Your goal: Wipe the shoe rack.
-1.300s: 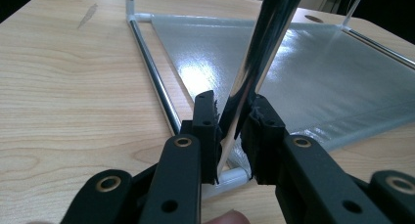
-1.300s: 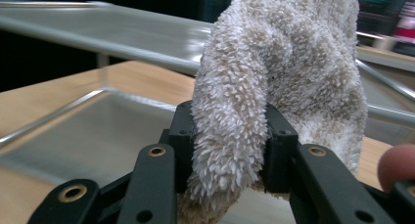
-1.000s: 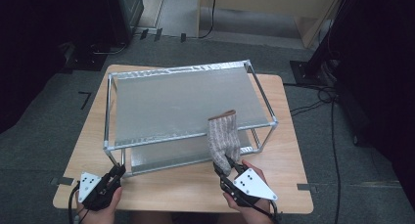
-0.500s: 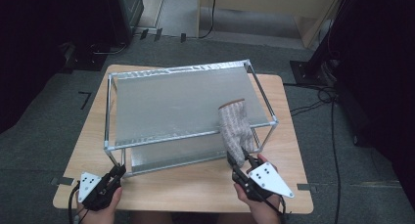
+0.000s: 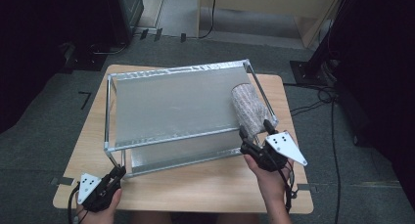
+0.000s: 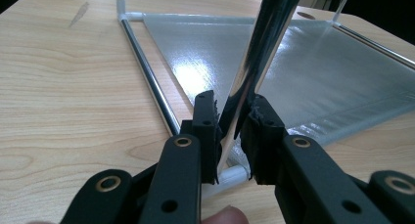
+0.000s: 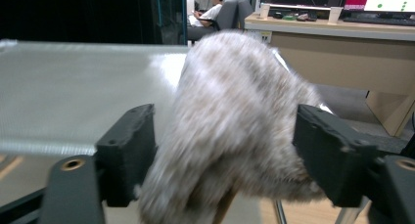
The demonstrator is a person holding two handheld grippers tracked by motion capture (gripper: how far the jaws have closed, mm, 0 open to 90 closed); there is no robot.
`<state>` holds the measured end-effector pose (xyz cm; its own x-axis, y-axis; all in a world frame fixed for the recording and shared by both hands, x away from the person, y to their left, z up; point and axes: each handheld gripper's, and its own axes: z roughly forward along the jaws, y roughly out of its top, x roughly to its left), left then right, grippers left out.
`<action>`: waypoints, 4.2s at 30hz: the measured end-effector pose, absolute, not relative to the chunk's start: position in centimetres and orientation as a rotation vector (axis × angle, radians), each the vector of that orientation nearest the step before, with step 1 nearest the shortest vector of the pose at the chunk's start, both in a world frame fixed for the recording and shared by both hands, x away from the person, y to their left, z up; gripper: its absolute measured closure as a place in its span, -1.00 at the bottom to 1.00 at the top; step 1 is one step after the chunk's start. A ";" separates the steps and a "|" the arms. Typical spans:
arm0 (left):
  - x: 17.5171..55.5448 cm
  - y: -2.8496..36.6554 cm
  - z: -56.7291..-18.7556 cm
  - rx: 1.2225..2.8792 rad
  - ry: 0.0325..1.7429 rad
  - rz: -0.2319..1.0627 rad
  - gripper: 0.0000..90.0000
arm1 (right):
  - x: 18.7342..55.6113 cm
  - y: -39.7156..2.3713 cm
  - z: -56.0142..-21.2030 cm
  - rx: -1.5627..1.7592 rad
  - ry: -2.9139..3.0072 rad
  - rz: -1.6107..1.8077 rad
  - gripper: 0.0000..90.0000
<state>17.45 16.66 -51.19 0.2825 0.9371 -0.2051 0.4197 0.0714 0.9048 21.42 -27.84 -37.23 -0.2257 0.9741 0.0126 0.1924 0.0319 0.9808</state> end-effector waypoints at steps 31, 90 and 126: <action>17.5 17.0 -50.5 1.551 1.160 0.576 0.60 | 20.3 -18.5 -37.9 1.112 1.642 1.367 0.46; 17.1 16.0 -50.4 1.675 1.018 0.585 0.78 | 25.3 -25.5 -36.5 1.360 1.488 1.167 0.46; 17.1 16.1 -50.5 1.667 1.018 0.578 0.78 | 21.6 -21.7 -37.2 1.130 1.698 1.361 0.46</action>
